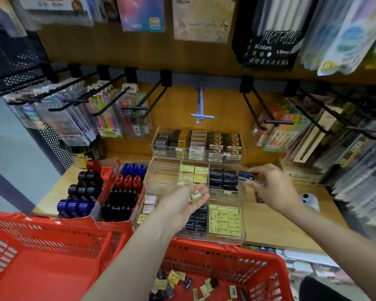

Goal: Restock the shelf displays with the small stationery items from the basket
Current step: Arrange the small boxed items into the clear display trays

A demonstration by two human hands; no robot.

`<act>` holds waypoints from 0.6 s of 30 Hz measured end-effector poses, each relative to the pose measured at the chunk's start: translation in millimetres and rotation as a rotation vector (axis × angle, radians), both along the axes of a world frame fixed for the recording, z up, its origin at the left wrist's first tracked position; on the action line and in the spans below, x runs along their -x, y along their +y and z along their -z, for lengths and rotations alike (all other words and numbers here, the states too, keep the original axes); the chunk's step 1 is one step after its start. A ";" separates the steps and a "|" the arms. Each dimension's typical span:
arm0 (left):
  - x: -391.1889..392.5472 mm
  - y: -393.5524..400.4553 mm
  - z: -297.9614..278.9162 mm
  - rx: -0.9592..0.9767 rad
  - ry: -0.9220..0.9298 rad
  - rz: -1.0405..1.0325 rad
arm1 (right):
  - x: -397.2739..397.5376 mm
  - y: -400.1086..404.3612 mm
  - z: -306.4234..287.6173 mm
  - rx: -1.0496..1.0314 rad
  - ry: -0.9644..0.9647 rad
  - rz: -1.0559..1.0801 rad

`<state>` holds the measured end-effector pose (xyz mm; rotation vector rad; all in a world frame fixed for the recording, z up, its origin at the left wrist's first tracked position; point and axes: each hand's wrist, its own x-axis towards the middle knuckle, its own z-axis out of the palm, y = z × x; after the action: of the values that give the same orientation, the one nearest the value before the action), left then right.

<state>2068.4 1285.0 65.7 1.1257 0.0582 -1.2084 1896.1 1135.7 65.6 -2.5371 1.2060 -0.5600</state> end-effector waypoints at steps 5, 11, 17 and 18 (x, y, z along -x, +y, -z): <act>2.8 -4.2 9.0 -0.004 -0.009 0.076 | -23.4 -13.2 10.5 -0.021 0.174 -0.021; -3.6 -0.3 15.7 -0.026 -0.037 0.065 | -39.2 -14.2 12.5 -0.019 0.447 0.025; -5.1 0.0 14.8 -0.018 -0.038 0.058 | -46.7 -17.5 15.3 -0.185 0.366 0.133; -4.0 -0.2 15.2 -0.020 -0.038 0.061 | -49.6 -18.1 14.9 -0.149 0.393 0.139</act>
<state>2072.4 1284.8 50.5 1.1750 0.0074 -1.2428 1945.7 1117.6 50.7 -2.5192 1.4987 0.0093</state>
